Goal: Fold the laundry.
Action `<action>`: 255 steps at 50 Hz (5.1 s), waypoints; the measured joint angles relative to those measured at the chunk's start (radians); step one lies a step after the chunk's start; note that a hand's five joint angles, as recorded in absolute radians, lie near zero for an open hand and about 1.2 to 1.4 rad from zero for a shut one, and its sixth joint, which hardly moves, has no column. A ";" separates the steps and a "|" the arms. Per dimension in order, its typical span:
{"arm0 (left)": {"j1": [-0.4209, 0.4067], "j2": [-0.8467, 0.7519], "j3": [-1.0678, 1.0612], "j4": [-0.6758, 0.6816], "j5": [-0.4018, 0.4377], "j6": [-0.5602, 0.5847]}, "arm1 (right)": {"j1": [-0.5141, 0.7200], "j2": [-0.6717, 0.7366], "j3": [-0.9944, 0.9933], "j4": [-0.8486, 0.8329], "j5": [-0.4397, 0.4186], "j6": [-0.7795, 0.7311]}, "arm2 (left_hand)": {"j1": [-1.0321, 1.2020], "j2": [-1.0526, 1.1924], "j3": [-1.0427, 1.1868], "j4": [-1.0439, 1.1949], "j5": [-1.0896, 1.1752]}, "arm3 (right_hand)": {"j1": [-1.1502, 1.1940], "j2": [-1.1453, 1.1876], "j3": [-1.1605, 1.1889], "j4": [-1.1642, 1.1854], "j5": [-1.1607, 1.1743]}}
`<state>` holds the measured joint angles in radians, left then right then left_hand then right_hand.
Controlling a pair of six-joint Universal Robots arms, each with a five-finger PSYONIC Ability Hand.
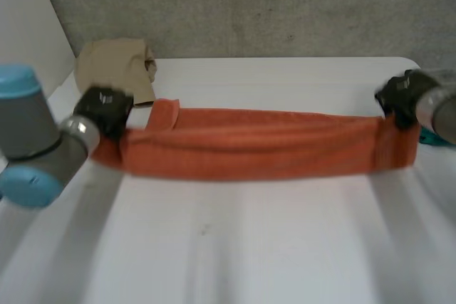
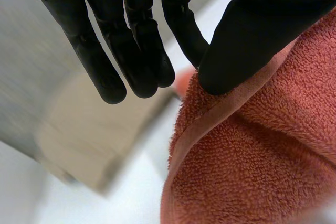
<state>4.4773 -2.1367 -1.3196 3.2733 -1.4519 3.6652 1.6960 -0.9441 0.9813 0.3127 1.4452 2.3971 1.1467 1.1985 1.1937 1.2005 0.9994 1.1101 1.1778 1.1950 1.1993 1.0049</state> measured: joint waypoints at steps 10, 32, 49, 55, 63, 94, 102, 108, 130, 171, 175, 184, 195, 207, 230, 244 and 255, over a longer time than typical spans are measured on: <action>-0.021 -0.016 0.329 0.524 -0.051 -0.102 | 0.032 0.019 -0.237 -0.580 0.031 0.466 | 0.000 0.000 0.000 0.000 0.000 | 0.000 0.000 0.000 0.000 0.000; 0.013 0.015 -0.032 0.424 -0.038 -0.156 | 0.036 0.081 -0.110 -0.372 -0.075 0.460 | 0.000 0.001 0.000 0.000 0.000 | -0.001 0.000 0.000 0.000 0.002; 0.057 0.320 -0.634 -0.042 0.004 0.170 | -0.088 -0.138 0.430 0.054 -0.093 -0.127 | 0.000 0.001 0.000 0.000 0.000 | -0.001 0.000 0.002 0.001 0.002; 0.115 0.495 -0.766 -0.365 0.005 0.295 | -0.202 -0.383 0.708 0.199 -0.104 -0.433 | 0.000 0.001 0.000 0.000 0.000 | -0.001 0.000 0.002 0.001 0.002; 0.122 0.524 -0.683 -0.411 0.006 0.323 | -0.253 -0.466 0.783 0.155 -0.120 -0.461 | 0.000 0.001 0.000 0.000 0.000 | -0.001 0.000 0.002 0.001 0.003; -0.138 -0.009 -0.143 0.060 -0.133 0.116 | -0.156 -0.181 0.711 -0.459 0.002 -0.127 | -0.678 -0.674 -0.667 -0.681 -0.655 | -0.001 0.000 0.002 0.001 0.010; -0.137 0.334 -0.459 -0.066 -0.160 -0.101 | -0.154 -0.184 0.736 -0.458 -0.004 -0.127 | -0.721 -0.782 -0.775 -0.797 -0.773 | -0.001 0.000 0.002 0.001 0.009; -0.137 0.491 -0.644 -0.080 -0.152 -0.205 | -0.147 -0.184 0.741 -0.458 -0.008 -0.127 | -0.721 -0.782 -0.775 -0.797 -0.773 | -0.001 0.000 0.002 0.001 0.009; -0.219 0.360 -0.772 0.038 -0.254 -0.252 | -0.138 -0.185 0.773 -0.472 -0.017 -0.128 | -0.631 -0.684 -0.690 -0.697 -0.667 | -0.001 0.000 0.002 0.001 0.010; -0.165 0.456 -0.835 0.137 -0.222 -0.161 | -0.139 -0.316 0.871 -0.413 -0.093 -0.142 | -0.097 -0.150 -0.149 -0.152 -0.132 | -0.001 0.000 0.002 0.001 0.011; -0.166 0.450 -0.834 0.139 -0.222 -0.163 | -0.141 -0.317 0.871 -0.413 -0.093 -0.143 | -0.317 -0.344 -0.338 -0.345 -0.317 | -0.001 0.000 0.002 0.001 0.011; -0.178 0.462 -0.843 0.126 -0.222 -0.165 | -0.144 -0.318 0.872 -0.413 -0.092 -0.144 | -0.529 -0.577 -0.573 -0.585 -0.559 | -0.001 0.000 0.002 0.001 0.011; -0.199 0.467 -0.855 0.083 -0.223 -0.167 | -0.139 -0.318 0.880 -0.416 -0.091 -0.144 | -0.385 -0.458 -0.453 -0.459 -0.434 | -0.001 0.000 0.002 0.001 0.011; -0.172 0.537 -0.858 0.155 -0.221 -0.163 | -0.144 -0.367 0.888 -0.381 -0.082 -0.172 | 0.005 -0.003 -0.005 -0.004 -0.024 | -0.001 0.000 0.002 0.001 0.011; 0.071 0.469 -0.647 -0.039 0.020 0.045 | -0.190 -0.429 0.852 -0.247 -0.126 -0.271 | 0.005 -0.001 -0.004 0.000 -0.024 | -0.001 0.000 0.002 0.001 0.011; -0.004 -0.055 -0.164 0.079 0.011 0.043 | -0.100 -0.178 0.674 -0.531 -0.026 -0.189 | 0.005 -0.001 -0.003 0.000 -0.024 | -0.001 0.000 0.002 0.001 0.011; -0.048 -0.208 0.037 0.119 0.004 0.043 | -0.026 -0.023 0.534 -0.624 0.109 -0.180 | -0.558 -0.537 -0.509 -0.517 -0.503 | -0.631 -0.662 -0.648 -0.651 -0.657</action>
<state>4.4291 -2.3451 -1.2826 3.3924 -1.4476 3.7078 1.6698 -0.9671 1.5153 -0.3113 1.5545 2.2167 0.5883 0.6620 0.6850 0.6834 0.4966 0.4789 0.5162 0.5467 0.5483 0.3480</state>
